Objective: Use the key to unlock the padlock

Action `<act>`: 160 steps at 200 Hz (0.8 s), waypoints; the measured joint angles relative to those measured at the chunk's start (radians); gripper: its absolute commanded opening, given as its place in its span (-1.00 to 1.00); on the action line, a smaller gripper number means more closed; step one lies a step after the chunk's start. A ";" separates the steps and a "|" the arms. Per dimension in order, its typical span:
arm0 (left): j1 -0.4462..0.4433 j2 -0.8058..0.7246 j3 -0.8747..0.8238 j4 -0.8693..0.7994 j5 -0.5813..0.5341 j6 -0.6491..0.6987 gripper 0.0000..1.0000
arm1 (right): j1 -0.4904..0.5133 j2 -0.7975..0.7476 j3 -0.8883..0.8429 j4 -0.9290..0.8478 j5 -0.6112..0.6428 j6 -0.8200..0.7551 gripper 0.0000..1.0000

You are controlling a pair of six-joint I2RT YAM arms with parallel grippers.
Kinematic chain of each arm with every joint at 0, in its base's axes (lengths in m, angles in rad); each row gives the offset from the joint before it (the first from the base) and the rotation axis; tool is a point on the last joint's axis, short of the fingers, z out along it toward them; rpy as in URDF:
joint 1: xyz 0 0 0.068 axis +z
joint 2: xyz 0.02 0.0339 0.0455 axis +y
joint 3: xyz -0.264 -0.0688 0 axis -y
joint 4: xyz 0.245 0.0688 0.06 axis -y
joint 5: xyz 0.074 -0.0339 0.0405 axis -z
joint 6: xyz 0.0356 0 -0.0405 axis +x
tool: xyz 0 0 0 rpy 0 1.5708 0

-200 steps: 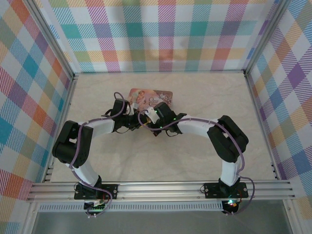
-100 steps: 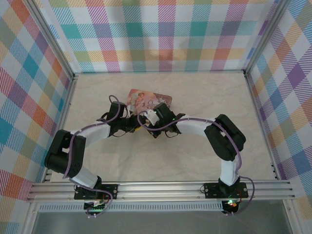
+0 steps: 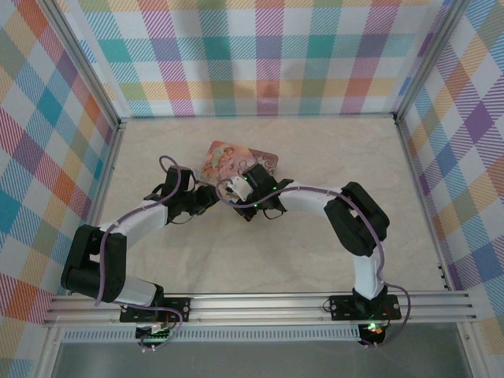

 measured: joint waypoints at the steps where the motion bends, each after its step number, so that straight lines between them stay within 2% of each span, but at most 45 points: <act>1: 0.000 -0.001 0.000 -0.002 -0.002 0.000 -0.17 | 0.000 0.000 0.002 -0.002 0.000 -0.001 -1.00; 27: 0.013 -0.036 -0.004 -0.022 -0.074 0.000 -0.05 | 0.005 0.021 0.041 -0.048 0.014 -0.025 -1.00; 44: 0.029 -0.077 -0.004 -0.026 -0.137 0.003 0.12 | 0.006 0.024 0.048 -0.061 0.020 -0.034 -1.00; 80: 0.068 -0.104 0.037 -0.034 -0.247 0.027 0.16 | 0.014 0.036 0.070 -0.096 0.055 -0.065 -1.00; 107: 0.107 -0.022 0.140 -0.027 -0.284 0.056 0.17 | 0.018 0.036 0.069 -0.101 0.066 -0.079 -1.00; 160: 0.156 0.225 0.272 0.055 -0.251 0.068 0.13 | 0.019 0.021 0.043 -0.090 0.071 -0.080 -1.00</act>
